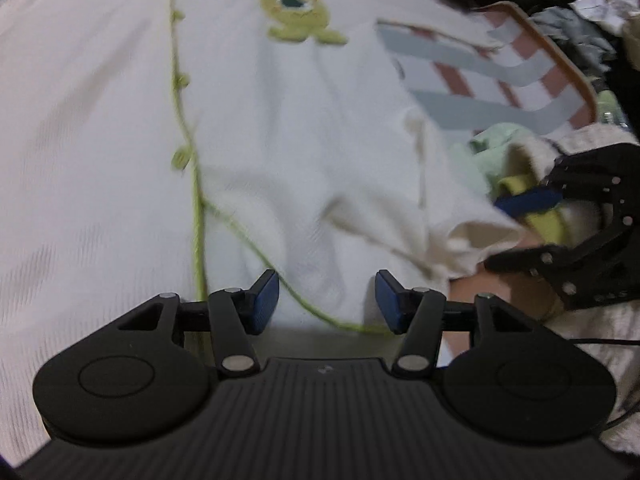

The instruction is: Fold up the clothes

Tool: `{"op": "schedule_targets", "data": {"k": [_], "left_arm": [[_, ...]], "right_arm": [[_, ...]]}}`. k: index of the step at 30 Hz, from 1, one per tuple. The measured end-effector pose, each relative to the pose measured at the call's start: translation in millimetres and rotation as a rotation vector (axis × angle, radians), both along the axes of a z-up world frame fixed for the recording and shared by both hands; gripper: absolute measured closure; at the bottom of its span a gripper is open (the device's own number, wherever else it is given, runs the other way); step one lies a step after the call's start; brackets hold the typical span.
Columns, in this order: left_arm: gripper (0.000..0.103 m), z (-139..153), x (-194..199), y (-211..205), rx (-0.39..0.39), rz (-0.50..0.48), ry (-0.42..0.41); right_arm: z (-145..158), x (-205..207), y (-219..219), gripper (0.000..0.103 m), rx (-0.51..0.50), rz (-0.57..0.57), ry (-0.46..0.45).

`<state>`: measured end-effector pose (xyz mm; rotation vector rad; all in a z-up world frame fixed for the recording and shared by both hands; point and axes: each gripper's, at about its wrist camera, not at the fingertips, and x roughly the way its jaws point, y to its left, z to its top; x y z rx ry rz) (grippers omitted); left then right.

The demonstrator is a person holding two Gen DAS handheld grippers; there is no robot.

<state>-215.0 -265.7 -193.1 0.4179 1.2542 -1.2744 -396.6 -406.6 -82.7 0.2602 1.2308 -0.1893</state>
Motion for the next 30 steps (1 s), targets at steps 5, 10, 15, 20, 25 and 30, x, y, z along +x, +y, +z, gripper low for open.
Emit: {"op": "schedule_targets", "data": {"k": [5,10,15,20,25,30], "left_arm": [[0.041,-13.7,1.3,-1.9,0.000,0.057,0.025],[0.098,-7.6,3.8,6.7,-0.057,0.041,0.035],[0.099,27.9,32.4,45.5,-0.139,0.122,0.080],[0.100,36.1,55.8,75.8,-0.168,0.201,0.194],[0.098,5.7,47.8,69.4,-0.019,0.148,0.136],[0.088,-0.1,39.8,53.4,0.025,0.125,0.131]], "right_arm": [[-7.6,16.5,-6.6,0.063,-0.039,-0.029,-0.009],[9.9,6.1,-19.8,0.101,-0.048,-0.059,-0.049],[36.3,-22.3,-29.4,0.101,-0.057,-0.075,-0.049],[55.2,-50.1,-39.2,0.101,-0.041,-0.142,-0.076],[58.1,-65.9,-44.2,0.102,-0.003,-0.196,-0.109],[57.8,-65.1,-38.5,0.101,-0.005,-0.207,-0.114]]}}
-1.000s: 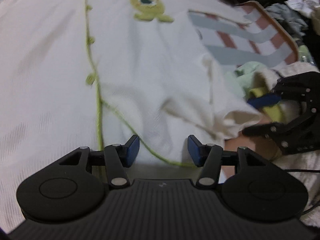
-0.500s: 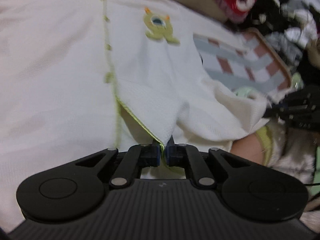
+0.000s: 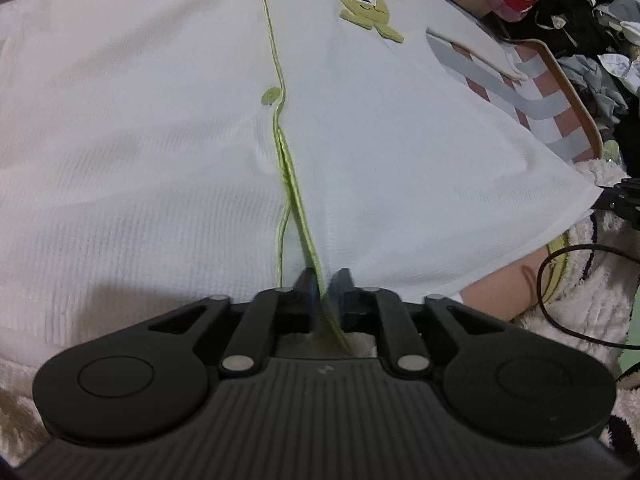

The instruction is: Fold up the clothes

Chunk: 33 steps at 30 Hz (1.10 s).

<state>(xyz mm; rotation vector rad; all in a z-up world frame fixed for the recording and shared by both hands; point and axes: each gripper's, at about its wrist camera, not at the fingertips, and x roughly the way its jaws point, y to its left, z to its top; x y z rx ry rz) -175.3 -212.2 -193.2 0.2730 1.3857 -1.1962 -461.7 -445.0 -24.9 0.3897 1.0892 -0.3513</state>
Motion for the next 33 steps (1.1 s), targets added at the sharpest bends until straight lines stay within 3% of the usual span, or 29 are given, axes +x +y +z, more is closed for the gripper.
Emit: {"op": "schedule_targets", "data": {"k": [3,5,7,11,15,17,23,28,30,32,33], "left_arm": [[0.070,21.1,-4.6,4.5,-0.001,-0.024,-0.100],[0.062,51.0,-3.8,15.8,-0.046,0.000,-0.222],[0.040,78.1,4.2,32.2,-0.077,0.074,-0.332],[0.031,100.6,28.5,59.2,0.008,0.244,-0.565],[0.031,89.2,52.2,81.0,0.126,0.387,-0.601],[0.031,86.1,49.9,82.8,0.114,0.385,-0.602],[0.019,75.3,36.8,77.6,0.175,0.298,-0.735],[0.014,62.8,52.9,83.5,0.221,0.342,-0.755],[0.012,61.9,55.8,83.6,0.214,0.342,-0.742],[0.013,61.6,54.7,84.9,0.183,0.315,-0.734],[0.026,62.2,53.3,87.4,0.154,0.309,-0.725]], "right_arm": [[1.6,3.4,4.6,0.100,-0.022,0.021,0.028],[5.7,7.2,6.6,0.092,-0.030,0.044,0.042],[12.1,11.1,8.0,0.069,-0.040,0.065,0.044],[21.3,16.8,3.3,0.063,0.002,0.088,-0.016],[13.3,25.2,-2.5,0.054,0.057,0.057,-0.046],[4.0,29.6,-3.1,0.049,0.055,0.035,-0.019],[-15.6,32.5,-15.0,0.048,0.065,-0.025,0.036],[-28.3,45.5,-18.6,0.039,0.062,0.004,0.067],[-38.8,51.3,-22.7,0.040,0.075,0.012,0.096],[-44.5,54.6,-21.2,0.068,0.071,0.055,0.104],[-45.2,54.7,-19.2,0.093,0.068,0.082,0.101]]}}
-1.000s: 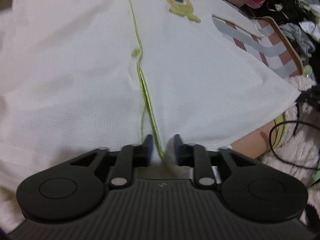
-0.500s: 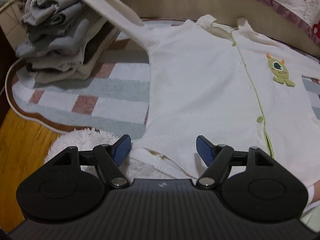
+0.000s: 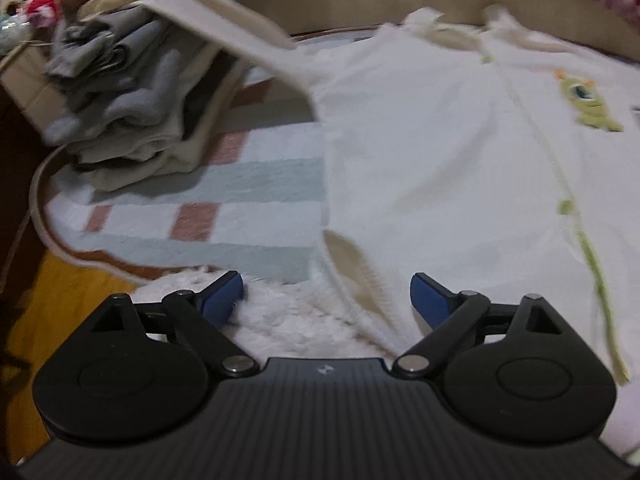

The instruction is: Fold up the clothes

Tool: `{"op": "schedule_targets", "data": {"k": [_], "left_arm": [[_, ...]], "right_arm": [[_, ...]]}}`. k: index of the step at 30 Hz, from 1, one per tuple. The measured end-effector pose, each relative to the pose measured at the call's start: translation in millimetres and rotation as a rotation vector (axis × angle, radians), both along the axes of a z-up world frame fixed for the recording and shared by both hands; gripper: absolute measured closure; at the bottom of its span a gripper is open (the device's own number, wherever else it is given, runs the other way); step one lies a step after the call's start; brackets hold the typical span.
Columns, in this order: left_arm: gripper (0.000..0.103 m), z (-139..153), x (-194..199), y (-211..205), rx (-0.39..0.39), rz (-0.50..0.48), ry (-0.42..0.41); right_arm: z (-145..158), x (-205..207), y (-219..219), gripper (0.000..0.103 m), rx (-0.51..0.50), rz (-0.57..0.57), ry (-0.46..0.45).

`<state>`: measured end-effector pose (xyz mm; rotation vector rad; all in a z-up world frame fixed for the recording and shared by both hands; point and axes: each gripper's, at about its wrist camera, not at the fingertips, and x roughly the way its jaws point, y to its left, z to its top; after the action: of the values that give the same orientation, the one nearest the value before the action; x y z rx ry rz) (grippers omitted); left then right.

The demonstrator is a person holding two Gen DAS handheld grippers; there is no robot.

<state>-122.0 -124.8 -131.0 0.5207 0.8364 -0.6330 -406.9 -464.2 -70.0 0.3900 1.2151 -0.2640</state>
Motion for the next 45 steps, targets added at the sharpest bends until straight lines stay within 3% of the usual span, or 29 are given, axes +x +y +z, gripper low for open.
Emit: {"op": "schedule_targets", "data": {"k": [1,2,3,5,9,13,16,24,27,28,29,30,31,33,36,38,39,41,45], "left_arm": [[0.067,1.1,-0.1,2.8,-0.021,0.003,-0.004],[0.089,2.2,0.0,5.5,-0.043,0.005,-0.005],[0.100,3.8,1.6,7.4,-0.071,0.002,0.009],[0.100,9.9,4.5,9.6,-0.157,-0.009,0.017],[0.100,29.0,9.7,-8.3,-0.198,-0.069,-0.091],[0.100,46.3,34.3,-30.3,-0.282,-0.071,-0.166],[0.100,47.7,59.1,-56.5,-0.294,-0.081,-0.219],[0.100,60.4,150.3,-169.8,-0.270,-0.109,-0.272],[0.098,61.5,195.8,-210.6,-0.303,-0.035,-0.316],[0.091,57.5,211.5,-217.9,-0.339,0.004,-0.318],[0.080,51.0,226.1,-223.9,-0.364,0.045,-0.299],[0.052,42.9,238.4,-228.0,-0.361,0.092,-0.258],[0.041,34.6,243.6,-226.5,-0.358,0.140,-0.214],[0.041,18.5,242.6,-212.2,-0.393,0.192,-0.128],[0.040,-9.5,211.5,-166.0,-0.448,0.165,-0.001],[0.040,-32.5,189.6,-131.5,-0.419,0.230,0.097],[0.040,-41.2,186.8,-123.9,-0.376,0.276,0.184],[0.040,-55.3,181.0,-109.0,-0.412,0.333,0.316],[0.040,-65.0,173.5,-109.8,-0.428,0.376,0.367]], "right_arm": [[2.3,-1.5,1.0,0.095,-0.001,0.011,-0.015],[6.2,-3.8,0.4,0.096,-0.006,0.007,-0.040],[10.1,-6.0,-0.2,0.097,-0.011,0.003,-0.064],[19.5,-8.6,-6.9,0.097,-0.023,-0.024,-0.107],[36.5,-8.5,-35.0,0.097,-0.031,-0.088,-0.170],[47.4,-0.2,-67.2,0.097,-0.026,-0.160,-0.224],[47.5,14.9,-90.0,0.097,-0.012,-0.199,-0.248],[57.4,102.4,-185.1,0.097,0.027,-0.274,-0.313],[64.2,145.5,-232.9,0.097,0.001,-0.322,-0.337],[63.4,156.8,-248.6,0.094,-0.009,-0.356,-0.361],[60.0,166.2,-262.9,0.091,-0.017,-0.385,-0.389],[54.0,172.0,-274.6,0.080,-0.039,-0.429,-0.404],[46.6,174.7,-284.2,0.055,-0.074,-0.489,-0.408],[30.1,168.3,-289.1,0.050,-0.131,-0.602,-0.410],[-0.8,133.3,-259.6,0.051,-0.035,-0.629,-0.492],[-22.9,105.8,-227.3,0.051,-0.012,-0.632,-0.540],[-34.1,91.6,-209.5,0.051,-0.009,-0.633,-0.560],[-45.9,77.4,-191.0,0.050,0.018,-0.665,-0.557],[-44.6,74.7,-175.1,0.051,0.010,-0.649,-0.547]]}}
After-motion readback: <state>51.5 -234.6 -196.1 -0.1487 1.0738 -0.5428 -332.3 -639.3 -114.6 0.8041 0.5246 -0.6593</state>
